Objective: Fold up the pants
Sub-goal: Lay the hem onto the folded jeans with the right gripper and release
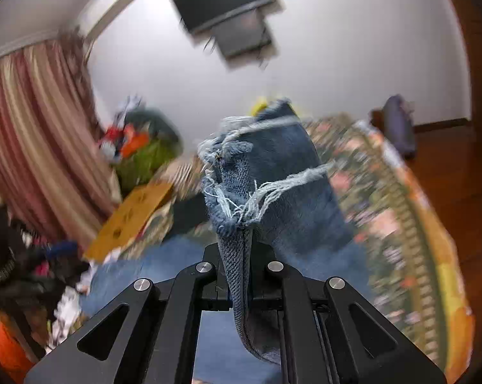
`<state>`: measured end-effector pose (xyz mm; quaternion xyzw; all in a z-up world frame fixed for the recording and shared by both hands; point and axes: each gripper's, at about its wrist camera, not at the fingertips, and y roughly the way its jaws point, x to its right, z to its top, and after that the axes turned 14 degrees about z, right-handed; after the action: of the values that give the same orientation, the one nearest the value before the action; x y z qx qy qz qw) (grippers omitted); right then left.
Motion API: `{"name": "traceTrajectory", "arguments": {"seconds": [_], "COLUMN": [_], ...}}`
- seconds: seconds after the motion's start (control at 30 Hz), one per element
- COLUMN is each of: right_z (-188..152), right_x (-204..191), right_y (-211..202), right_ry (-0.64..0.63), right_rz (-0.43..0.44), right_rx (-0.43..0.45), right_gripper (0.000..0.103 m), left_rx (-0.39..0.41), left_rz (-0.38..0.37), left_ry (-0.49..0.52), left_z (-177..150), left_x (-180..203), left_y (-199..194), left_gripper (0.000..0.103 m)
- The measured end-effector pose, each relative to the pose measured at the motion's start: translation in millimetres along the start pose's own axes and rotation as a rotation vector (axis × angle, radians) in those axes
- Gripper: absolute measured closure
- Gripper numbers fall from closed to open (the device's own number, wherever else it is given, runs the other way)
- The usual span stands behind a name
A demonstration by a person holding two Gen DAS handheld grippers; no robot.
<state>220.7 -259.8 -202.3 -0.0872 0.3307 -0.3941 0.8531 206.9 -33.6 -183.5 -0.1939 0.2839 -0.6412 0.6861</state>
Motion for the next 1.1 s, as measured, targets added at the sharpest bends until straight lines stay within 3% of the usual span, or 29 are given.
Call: {"name": "traceTrajectory", "arguments": {"seconds": [0.13,0.27,0.33,0.4,0.5,0.6,0.63,0.67,0.73,0.8,0.83,0.93,1.1], "right_z": [-40.7,-75.3,-75.8,-70.0,-59.2,-44.6,-37.5,-30.4,-21.9,-18.2,-18.1,-27.7,-71.8], "right_x": [-8.0,-7.6,-11.7,-13.7,-19.9,-16.3,-8.1,2.2,19.6,40.7,53.1,86.1,119.9], "right_y": [57.5,91.6,86.7,76.3,55.6,31.5,22.6,14.6,3.7,-1.7,-1.7,5.0,20.5], "right_ry": [-0.003,0.003,-0.010,-0.012,-0.036,-0.061,-0.055,-0.042,-0.024,-0.007,0.003,0.052,0.161], "right_rz": [0.000,-0.042,-0.030,0.017,0.066,0.054,0.042,0.032,0.004,-0.055,-0.073,-0.122,-0.140], "right_rx": [-0.173,-0.360,-0.372,-0.378,-0.358,-0.300,-0.271,-0.246,-0.214,-0.197,-0.198,-0.223,-0.350], "right_gripper": [0.097,0.088,0.081,0.059,0.057,0.057,0.057,0.057,0.057,0.057,0.057,0.072,0.073], "left_rx": [-0.026,-0.054,-0.060,-0.060,-0.072,-0.107,-0.115,-0.128,-0.160,-0.216,-0.237,-0.301,-0.374], "left_rz": [0.001,0.000,-0.008,-0.015,-0.058,-0.127,-0.144,-0.164,-0.189,-0.230,-0.245,-0.282,-0.239], "left_ry": [-0.029,-0.045,-0.046,-0.039,-0.005,0.021,0.027,0.045,0.092,0.147,0.162,0.211,0.285], "left_z": [-10.3,-18.5,-18.5,-14.7,-4.0,8.2,11.8,15.0,18.3,17.1,15.6,4.2,-26.8], "left_x": [-25.6,-38.2,-39.9,-36.0,-16.8,8.0,15.6,27.2,49.7,76.9,85.4,115.2,140.2], "left_y": [4.0,10.9,12.4,16.0,25.3,39.7,42.4,49.5,62.7,82.4,88.6,108.0,134.7], "left_gripper": [0.016,0.016,0.016,0.016,0.016,0.017,0.019,0.028,0.048,0.083,0.088,0.091,0.091]}}
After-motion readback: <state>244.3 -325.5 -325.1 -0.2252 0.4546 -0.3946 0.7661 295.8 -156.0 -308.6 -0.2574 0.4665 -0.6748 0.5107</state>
